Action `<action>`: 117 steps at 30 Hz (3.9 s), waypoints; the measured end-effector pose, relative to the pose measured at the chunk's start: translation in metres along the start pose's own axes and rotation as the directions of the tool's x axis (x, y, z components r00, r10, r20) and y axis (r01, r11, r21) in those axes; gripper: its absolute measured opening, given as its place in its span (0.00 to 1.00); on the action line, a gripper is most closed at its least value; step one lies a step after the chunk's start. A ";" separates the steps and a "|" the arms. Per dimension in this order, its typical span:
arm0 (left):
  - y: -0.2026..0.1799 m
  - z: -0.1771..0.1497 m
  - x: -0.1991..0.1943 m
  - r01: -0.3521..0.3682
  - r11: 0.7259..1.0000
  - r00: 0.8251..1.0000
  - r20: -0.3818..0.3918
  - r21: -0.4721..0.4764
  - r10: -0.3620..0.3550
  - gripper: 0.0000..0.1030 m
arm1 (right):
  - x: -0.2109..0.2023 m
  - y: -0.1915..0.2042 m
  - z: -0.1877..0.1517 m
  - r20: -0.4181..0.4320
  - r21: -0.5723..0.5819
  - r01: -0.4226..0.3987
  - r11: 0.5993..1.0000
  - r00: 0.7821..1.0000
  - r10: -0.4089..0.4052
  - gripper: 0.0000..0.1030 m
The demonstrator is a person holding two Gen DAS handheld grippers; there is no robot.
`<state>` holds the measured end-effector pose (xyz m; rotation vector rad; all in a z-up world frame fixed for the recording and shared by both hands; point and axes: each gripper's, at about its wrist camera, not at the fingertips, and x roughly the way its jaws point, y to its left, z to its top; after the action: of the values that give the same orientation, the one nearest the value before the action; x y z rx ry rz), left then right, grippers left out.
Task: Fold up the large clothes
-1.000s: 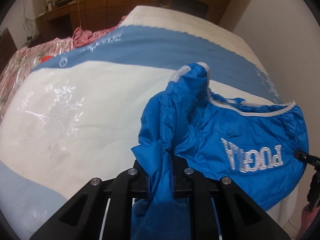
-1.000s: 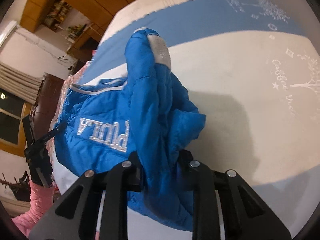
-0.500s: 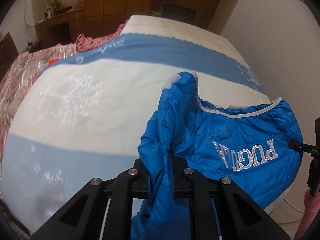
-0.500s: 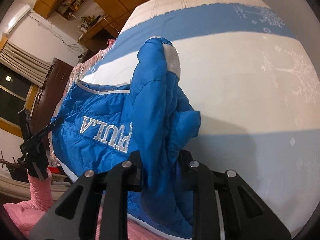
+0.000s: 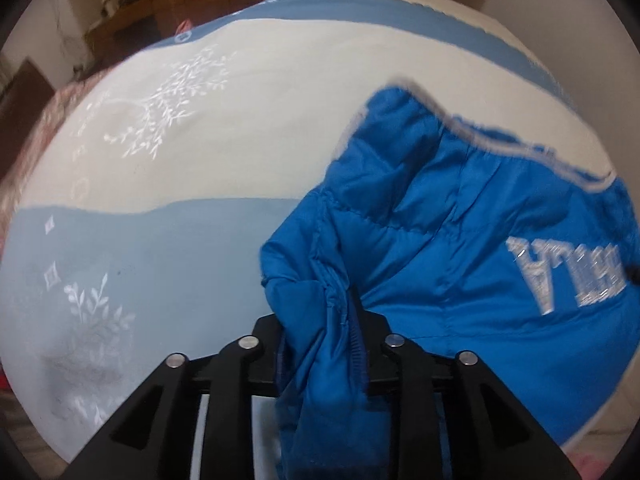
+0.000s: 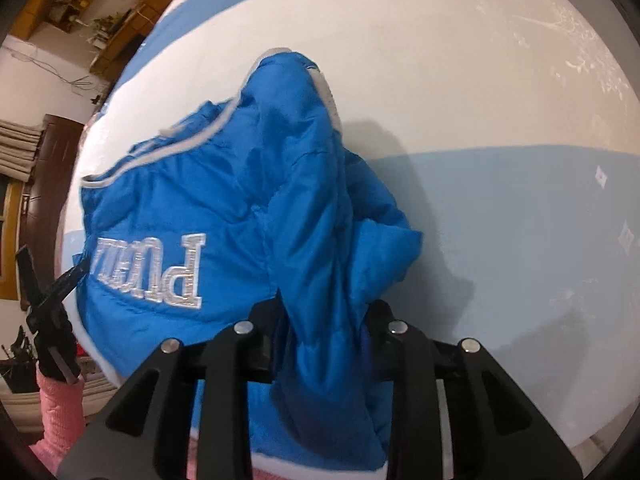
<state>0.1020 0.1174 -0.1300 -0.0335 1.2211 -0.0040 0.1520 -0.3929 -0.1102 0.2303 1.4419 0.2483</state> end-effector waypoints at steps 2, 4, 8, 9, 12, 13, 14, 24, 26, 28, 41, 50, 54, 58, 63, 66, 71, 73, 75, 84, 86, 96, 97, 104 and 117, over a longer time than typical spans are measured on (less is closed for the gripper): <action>-0.006 -0.001 0.007 -0.023 1.000 1.000 0.007 0.014 0.022 0.29 | 0.010 0.003 -0.001 -0.002 0.000 0.020 1.000 1.000 -0.020 0.32; -0.010 -0.001 0.010 -0.043 0.999 0.999 0.014 0.026 0.043 0.29 | 0.015 0.004 -0.001 0.004 0.008 0.025 1.000 1.000 -0.025 0.34; -0.007 0.006 0.004 -0.043 0.999 0.999 -0.005 -0.003 0.043 0.30 | 0.005 0.002 -0.002 0.013 0.043 0.015 0.999 1.000 -0.015 0.40; -0.004 0.009 -0.003 -0.044 0.999 0.999 -0.010 -0.017 0.043 0.31 | -0.001 0.001 0.000 0.015 0.049 0.015 0.999 1.000 -0.016 0.42; 0.006 0.011 -0.029 -0.018 0.998 1.000 0.004 -0.059 0.018 0.31 | -0.034 0.013 -0.011 0.058 0.028 0.089 0.996 0.994 -0.090 0.44; 0.010 0.014 -0.037 -0.010 0.998 1.000 0.012 -0.066 0.011 0.32 | -0.047 0.018 -0.016 0.081 0.009 0.112 0.994 0.990 -0.112 0.44; 0.011 0.013 -0.048 -0.009 0.998 1.000 0.023 -0.070 0.010 0.32 | -0.057 0.024 -0.022 0.096 -0.007 0.114 0.993 0.989 -0.113 0.45; -0.031 -0.014 -0.070 0.039 0.999 0.998 0.044 0.003 -0.039 0.32 | -0.040 0.051 -0.057 0.041 -0.079 0.125 0.989 0.992 -0.122 0.37; -0.036 -0.024 -0.055 0.037 0.999 0.999 0.008 -0.006 -0.037 0.32 | -0.026 0.045 -0.058 0.022 -0.067 0.134 0.989 0.991 -0.133 0.37; -0.034 -0.027 -0.041 0.032 0.999 0.999 -0.012 -0.001 -0.032 0.32 | -0.014 0.042 -0.060 0.013 -0.067 0.146 0.987 0.989 -0.145 0.36; -0.028 -0.018 -0.038 0.048 0.998 0.999 -0.023 -0.045 -0.050 0.32 | -0.003 0.057 -0.062 0.031 -0.039 0.160 0.986 0.987 -0.159 0.36; 0.032 -0.024 -0.042 0.113 0.977 0.992 -0.034 -0.180 -0.121 0.62 | -0.015 0.057 -0.075 0.034 -0.013 0.110 0.994 0.993 -0.110 0.37; 0.036 -0.032 -0.024 0.253 0.934 0.961 -0.047 -0.252 -0.273 0.64 | -0.012 0.056 -0.072 0.026 -0.022 0.125 0.992 0.992 -0.124 0.37; 0.029 -0.030 -0.010 0.295 0.916 0.945 -0.059 -0.272 -0.322 0.65 | -0.001 0.064 -0.067 0.012 -0.034 0.157 0.987 0.988 -0.157 0.37; 0.023 -0.029 -0.009 0.306 0.909 0.942 -0.046 -0.284 -0.332 0.45 | 0.014 0.072 -0.061 -0.001 -0.026 0.185 0.982 0.983 -0.185 0.37; 0.021 -0.032 -0.014 0.294 0.919 0.950 -0.029 -0.261 -0.312 0.36 | 0.025 0.077 -0.055 -0.011 -0.020 0.197 0.980 0.980 -0.197 0.37; 0.018 -0.032 -0.010 0.278 0.927 0.956 -0.020 -0.253 -0.292 0.33 | 0.038 0.082 -0.051 -0.016 -0.019 0.202 0.979 0.979 -0.202 0.37; 0.017 -0.032 -0.008 0.273 0.929 0.958 -0.021 -0.248 -0.287 0.33 | 0.037 0.078 -0.053 -0.016 -0.020 0.205 0.979 0.979 -0.205 0.38; 0.016 -0.033 -0.007 0.269 0.933 0.959 -0.018 -0.241 -0.281 0.33 | 0.040 0.079 -0.052 -0.015 -0.023 0.206 0.978 0.978 -0.206 0.38; 0.017 -0.036 -0.002 0.259 0.934 0.963 -0.010 -0.245 -0.270 0.34 | 0.050 0.070 -0.055 -0.006 -0.032 0.203 0.979 0.979 -0.203 0.38; 0.016 -0.035 -0.005 0.253 0.935 0.964 -0.013 -0.247 -0.264 0.31 | 0.051 0.068 -0.054 -0.012 -0.029 0.199 0.980 0.980 -0.200 0.38; -0.005 -0.019 -0.077 0.270 0.946 0.963 0.050 -0.181 -0.265 0.21 | -0.008 0.063 -0.053 0.050 0.028 0.256 0.966 0.965 -0.257 0.41; -0.012 -0.016 -0.088 0.269 0.950 0.963 0.058 -0.160 -0.263 0.21 | -0.014 0.063 -0.053 0.052 0.028 0.259 0.966 0.964 -0.260 0.41; -0.078 0.011 -0.147 0.340 0.940 0.935 0.114 -0.015 -0.337 0.21 | -0.044 0.062 -0.055 0.090 0.014 0.285 0.958 0.954 -0.285 0.42; -0.220 0.036 -0.146 0.318 0.928 0.944 0.022 0.193 -0.328 0.21 | -0.078 0.059 -0.052 0.106 0.002 0.338 0.941 0.936 -0.337 0.43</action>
<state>0.0892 -0.0984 0.0253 -0.0706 1.1448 -0.4040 0.0903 -0.3603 -0.0245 -0.0206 1.3491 -0.0336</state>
